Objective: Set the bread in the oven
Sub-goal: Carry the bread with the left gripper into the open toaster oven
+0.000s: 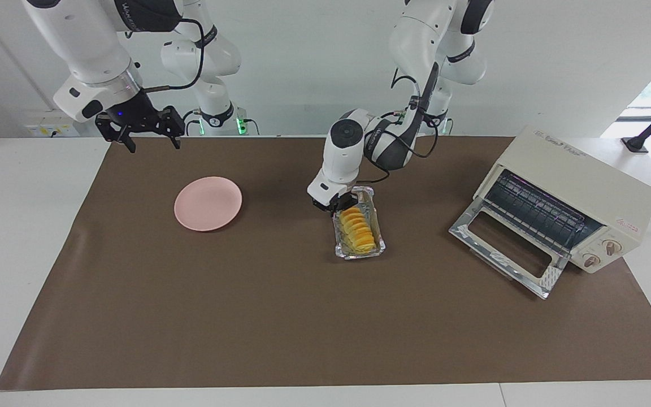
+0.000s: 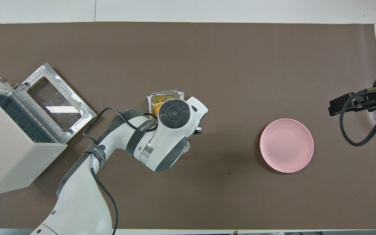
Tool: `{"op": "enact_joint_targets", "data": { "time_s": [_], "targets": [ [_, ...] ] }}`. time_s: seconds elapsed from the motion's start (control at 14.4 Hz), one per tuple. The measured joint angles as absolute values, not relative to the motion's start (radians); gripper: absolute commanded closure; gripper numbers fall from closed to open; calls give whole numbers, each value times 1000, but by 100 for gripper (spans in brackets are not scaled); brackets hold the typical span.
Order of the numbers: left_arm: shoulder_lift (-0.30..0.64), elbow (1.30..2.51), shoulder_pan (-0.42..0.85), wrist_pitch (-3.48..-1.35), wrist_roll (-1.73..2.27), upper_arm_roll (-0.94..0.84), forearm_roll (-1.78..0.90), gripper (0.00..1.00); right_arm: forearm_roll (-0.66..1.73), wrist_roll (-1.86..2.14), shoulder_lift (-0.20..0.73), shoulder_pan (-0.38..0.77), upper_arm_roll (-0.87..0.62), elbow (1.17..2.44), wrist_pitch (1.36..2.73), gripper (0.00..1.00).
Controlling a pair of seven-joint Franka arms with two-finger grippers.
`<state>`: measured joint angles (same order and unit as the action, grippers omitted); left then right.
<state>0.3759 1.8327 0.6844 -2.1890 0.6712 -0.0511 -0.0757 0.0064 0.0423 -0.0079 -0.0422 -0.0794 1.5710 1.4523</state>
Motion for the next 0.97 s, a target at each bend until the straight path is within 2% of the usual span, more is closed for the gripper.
{"op": "enact_joint_targets", "data": {
  "time_s": [0.21, 0.42, 0.63, 0.97],
  "targets": [
    [362, 1699, 620, -2035, 675, -17, -79, 100, 6, 42, -9, -43, -79, 1571, 1453, 0],
    [336, 1598, 468, -1915, 682, -4, -79, 100, 6, 42, -9, -43, -79, 1571, 1452, 0],
    [329, 1594, 359, -1900, 722, 62, -79, 100, 6, 42, -9, -44, -79, 1571, 1452, 0],
    [331, 1608, 263, -1887, 731, 145, -79, 100, 6, 42, -9, -44, -79, 1571, 1452, 0]
  ]
}}
